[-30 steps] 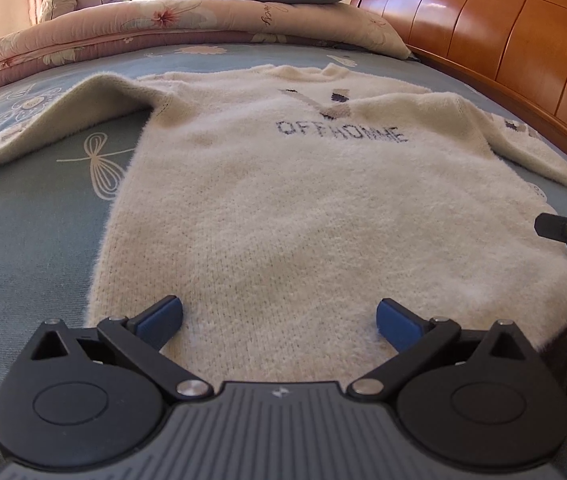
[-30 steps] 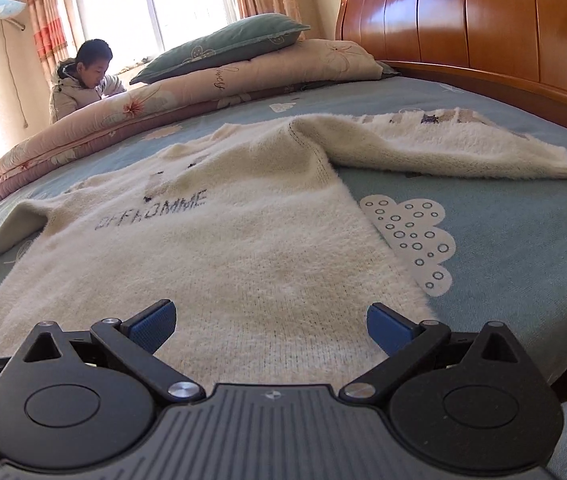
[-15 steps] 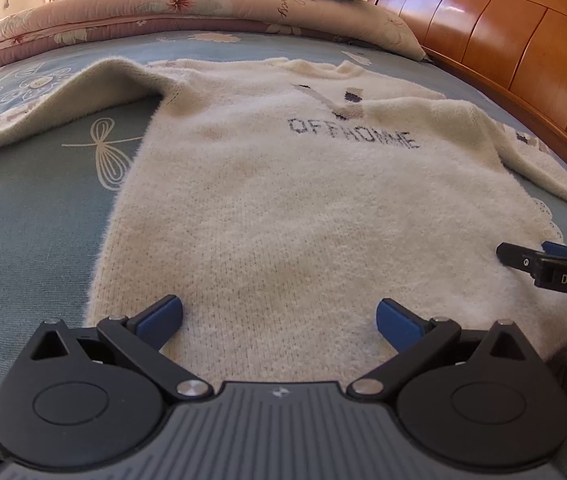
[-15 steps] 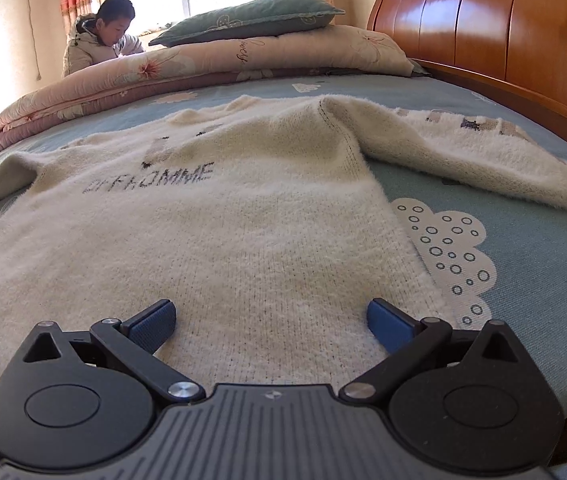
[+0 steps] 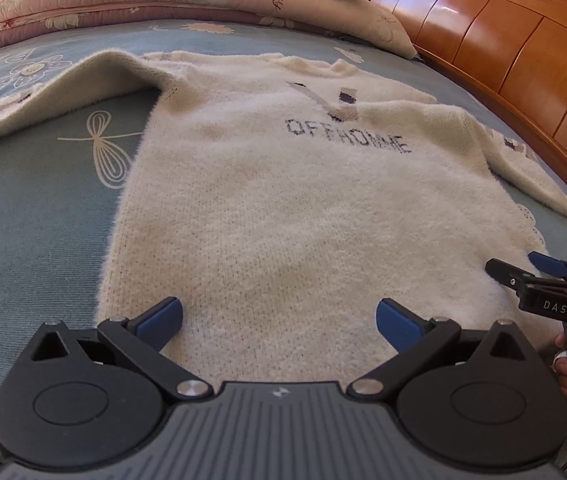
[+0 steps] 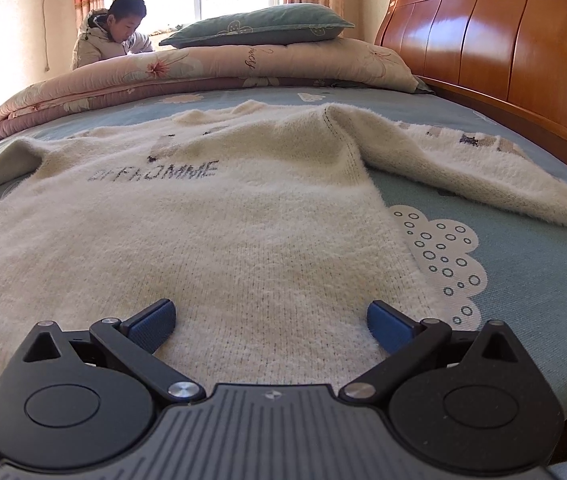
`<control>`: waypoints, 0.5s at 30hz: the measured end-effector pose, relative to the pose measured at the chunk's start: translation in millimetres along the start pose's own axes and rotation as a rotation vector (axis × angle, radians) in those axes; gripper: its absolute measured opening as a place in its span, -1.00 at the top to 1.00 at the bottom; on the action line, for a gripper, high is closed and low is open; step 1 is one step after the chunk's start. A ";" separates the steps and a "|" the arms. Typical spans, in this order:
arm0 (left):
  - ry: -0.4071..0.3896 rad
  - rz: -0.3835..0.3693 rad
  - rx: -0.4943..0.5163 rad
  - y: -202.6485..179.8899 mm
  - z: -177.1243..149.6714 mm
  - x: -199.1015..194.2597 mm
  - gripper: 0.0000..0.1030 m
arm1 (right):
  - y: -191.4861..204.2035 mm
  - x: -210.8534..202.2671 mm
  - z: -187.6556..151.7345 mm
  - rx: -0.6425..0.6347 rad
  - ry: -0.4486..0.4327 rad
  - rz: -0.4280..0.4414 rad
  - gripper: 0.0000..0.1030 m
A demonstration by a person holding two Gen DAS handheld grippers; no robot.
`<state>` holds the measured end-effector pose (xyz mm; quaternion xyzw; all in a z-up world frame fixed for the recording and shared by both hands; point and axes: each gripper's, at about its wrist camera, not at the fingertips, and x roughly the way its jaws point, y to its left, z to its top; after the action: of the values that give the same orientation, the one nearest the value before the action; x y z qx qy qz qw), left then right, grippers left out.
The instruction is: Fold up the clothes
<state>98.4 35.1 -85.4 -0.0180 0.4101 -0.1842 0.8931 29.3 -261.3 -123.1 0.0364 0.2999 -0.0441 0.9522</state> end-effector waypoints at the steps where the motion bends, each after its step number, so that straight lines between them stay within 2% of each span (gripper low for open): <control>1: -0.007 0.002 0.001 1.4 5.3 -1.1 -0.99 | 0.6 0.3 0.3 0.001 0.000 -0.003 -1.00; 3: -0.046 -0.003 0.023 2.9 20.3 -3.8 -0.99 | 1.7 1.0 1.5 0.003 0.002 -0.010 -1.00; 7: -0.102 -0.065 0.021 7.7 59.2 1.5 -0.99 | 2.3 2.3 10.6 0.004 0.038 -0.009 -1.00; 12: -0.101 -0.115 0.011 6.6 101.5 37.8 -0.99 | -0.6 -0.7 39.4 0.034 0.080 0.015 -1.00; 15: -0.093 -0.139 -0.004 8.3 114.9 56.2 -0.99 | 5.0 -4.8 72.7 -0.037 0.066 0.021 -1.00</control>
<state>219.4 9.9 -51.5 -0.0567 0.3661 -0.2439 0.8962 67.2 -263.0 -60.6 0.0235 0.3317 -0.0274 0.9427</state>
